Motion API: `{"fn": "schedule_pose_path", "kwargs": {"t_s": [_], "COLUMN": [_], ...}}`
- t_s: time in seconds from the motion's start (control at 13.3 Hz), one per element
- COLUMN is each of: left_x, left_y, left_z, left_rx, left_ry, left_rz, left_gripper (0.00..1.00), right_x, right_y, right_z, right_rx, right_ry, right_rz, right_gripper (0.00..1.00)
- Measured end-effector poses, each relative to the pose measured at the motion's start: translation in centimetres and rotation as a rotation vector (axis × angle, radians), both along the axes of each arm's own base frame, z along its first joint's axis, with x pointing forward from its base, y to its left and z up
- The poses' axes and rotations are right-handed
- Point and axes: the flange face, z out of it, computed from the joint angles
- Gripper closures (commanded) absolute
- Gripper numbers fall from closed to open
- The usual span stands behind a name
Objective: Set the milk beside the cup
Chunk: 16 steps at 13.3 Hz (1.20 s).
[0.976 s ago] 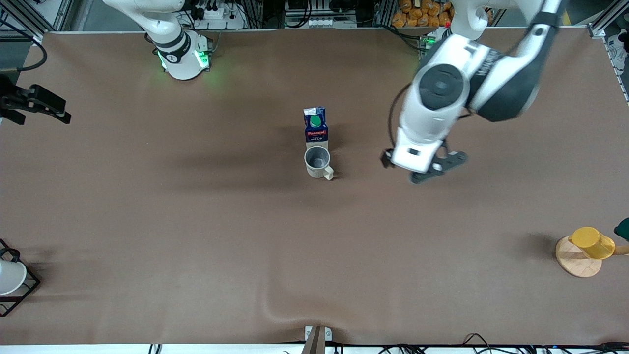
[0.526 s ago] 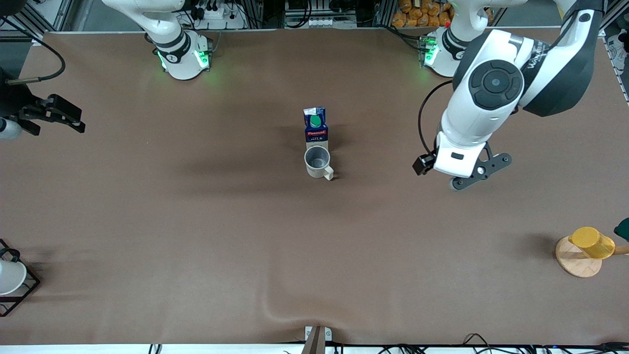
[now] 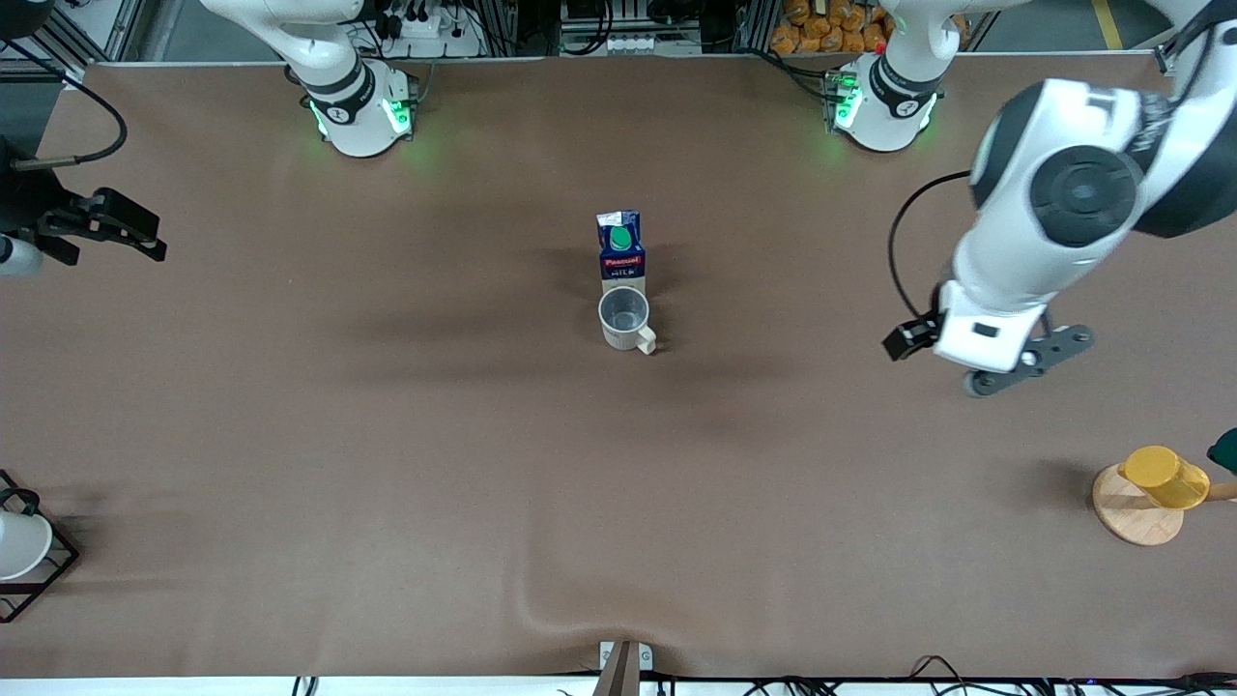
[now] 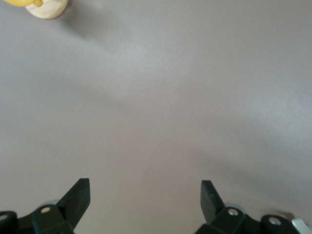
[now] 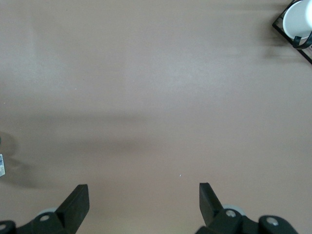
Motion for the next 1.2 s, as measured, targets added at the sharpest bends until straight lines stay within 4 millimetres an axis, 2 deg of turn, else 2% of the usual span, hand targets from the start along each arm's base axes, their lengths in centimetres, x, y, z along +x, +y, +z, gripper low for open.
{"fn": "schedule_pose_path", "kwargs": {"t_s": [0.23,0.45,0.6,0.75,0.98,1.2], "left_x": [-0.1,-1.0,-2.0,-3.0,-4.0,-4.2], "left_y": [3.0,8.1,10.4,11.8,12.7,13.4], "left_z": [2.4,5.8,7.8,9.4,11.2,11.7], "left_rx": [-0.079,-0.128,-0.120,-0.114,-0.105,-0.102], "left_ry": [0.002,-0.007,-0.012,-0.012,-0.028,-0.036], "left_rz": [-0.139,-0.269,-0.330,-0.388,-0.426,-0.417], "left_gripper": [0.00,0.00,0.00,0.00,0.00,0.00], "right_x": [0.0,0.1,0.1,0.2,0.2,-0.1], "right_y": [0.0,0.0,0.0,0.0,0.0,-0.3], "right_z": [0.1,0.0,0.0,-0.1,-0.1,0.1], "right_rx": [0.000,0.000,0.000,0.001,0.001,0.001], "right_ry": [-0.005,-0.014,-0.016,-0.019,-0.020,-0.008], "right_rz": [0.000,0.000,0.000,0.000,-0.014,-0.066], "right_gripper": [0.00,0.00,0.00,0.00,0.00,0.00]}}
